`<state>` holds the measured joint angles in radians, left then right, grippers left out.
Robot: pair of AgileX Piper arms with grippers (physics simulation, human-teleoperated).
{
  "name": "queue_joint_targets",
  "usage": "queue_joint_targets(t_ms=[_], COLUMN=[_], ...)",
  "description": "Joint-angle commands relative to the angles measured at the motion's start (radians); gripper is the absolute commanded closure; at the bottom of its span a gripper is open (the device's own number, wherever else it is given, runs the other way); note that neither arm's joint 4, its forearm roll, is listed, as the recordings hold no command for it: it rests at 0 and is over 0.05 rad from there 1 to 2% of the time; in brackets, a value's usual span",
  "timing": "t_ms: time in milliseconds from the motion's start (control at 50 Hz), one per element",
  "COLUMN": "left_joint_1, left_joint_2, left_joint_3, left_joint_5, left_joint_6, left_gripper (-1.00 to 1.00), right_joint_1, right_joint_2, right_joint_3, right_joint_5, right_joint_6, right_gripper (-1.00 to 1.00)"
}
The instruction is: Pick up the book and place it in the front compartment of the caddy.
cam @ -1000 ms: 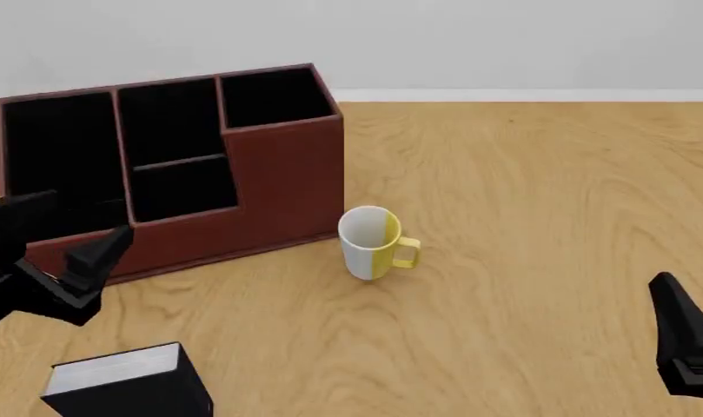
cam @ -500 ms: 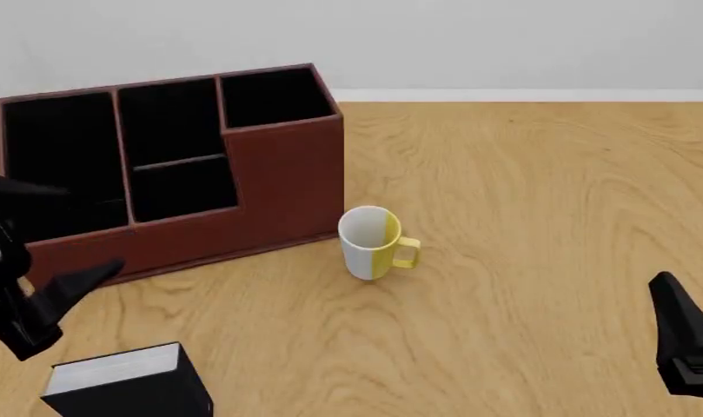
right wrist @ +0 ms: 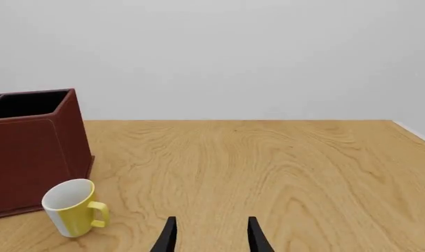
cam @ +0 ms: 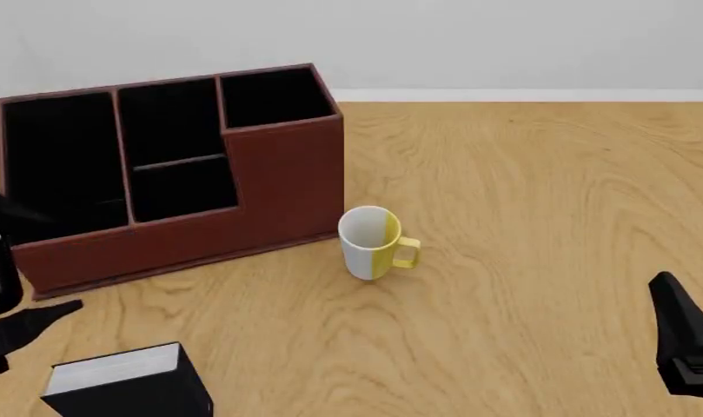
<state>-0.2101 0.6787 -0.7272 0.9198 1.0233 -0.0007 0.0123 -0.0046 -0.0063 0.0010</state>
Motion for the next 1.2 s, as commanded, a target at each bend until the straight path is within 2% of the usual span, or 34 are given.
queue_joint_targets(t_ms=[20,60,80,100,120,180,220,240,300,320,360,460,480,520,560,660,700,840,960,1200], left_joint_1=[0.076,0.109,0.109,0.118,0.108,0.102,0.101,0.107,0.105,0.104,0.096,0.055,0.02,-0.034,-0.047,-0.061,-0.061,-0.107,-0.12,-0.191], left_joint_2=[0.031,0.003,0.003,0.044,0.007,0.042,0.026,0.054,0.029,0.061,0.042,0.066,0.081,0.077,0.097,0.102,0.083,0.098,0.106,0.129], left_joint_3=[-0.055,-0.025,-0.025,-0.062,-0.036,-0.076,-0.067,-0.092,-0.074,-0.099,-0.078,-0.088,-0.104,-0.108,-0.133,-0.152,-0.132,-0.145,-0.122,-0.058], left_joint_5=[0.087,0.102,0.102,0.123,0.134,0.147,0.155,0.154,0.161,0.17,0.179,0.196,0.217,0.247,0.256,0.277,0.276,0.266,0.25,0.21], left_joint_6=[0.115,0.182,0.182,0.148,0.195,0.162,0.192,0.169,0.205,0.169,0.191,0.15,0.111,0.081,0.051,0.045,0.072,0.031,0.041,-0.012], left_gripper=[-1.0,-1.0,-1.0,-1.0,-1.0,-1.0,-1.0,-1.0,-1.0,-1.0,-1.0,-1.0,-1.0,-1.0,-1.0,-1.0,-1.0,-1.0,-1.0,-1.0], right_joint_1=[0.0,0.0,0.0,0.0,0.0,0.0,0.0,0.0,0.0,0.0,0.0,0.0,0.0,0.0,0.0,0.0,0.0,0.0,0.0,0.0], right_joint_2=[0.0,0.0,0.0,0.0,0.0,0.0,0.0,0.0,0.0,0.0,0.0,0.0,0.0,0.0,0.0,0.0,0.0,0.0,0.0,0.0], right_joint_3=[0.0,0.0,0.0,0.0,0.0,0.0,0.0,0.0,0.0,0.0,0.0,0.0,0.0,0.0,0.0,0.0,0.0,0.0,0.0,0.0], right_joint_5=[0.0,0.0,0.0,0.0,0.0,0.0,0.0,0.0,0.0,0.0,0.0,0.0,0.0,0.0,0.0,0.0,0.0,0.0,0.0,0.0], right_joint_6=[0.0,0.0,0.0,0.0,0.0,0.0,0.0,0.0,0.0,0.0,0.0,0.0,0.0,0.0,0.0,0.0,0.0,0.0,0.0,0.0], right_gripper=[-1.0,-1.0,-1.0,-1.0,-1.0,-1.0,-1.0,-1.0,-1.0,-1.0,-1.0,-1.0,-1.0,-1.0,-1.0,-1.0,-1.0,-1.0,-1.0,-1.0])
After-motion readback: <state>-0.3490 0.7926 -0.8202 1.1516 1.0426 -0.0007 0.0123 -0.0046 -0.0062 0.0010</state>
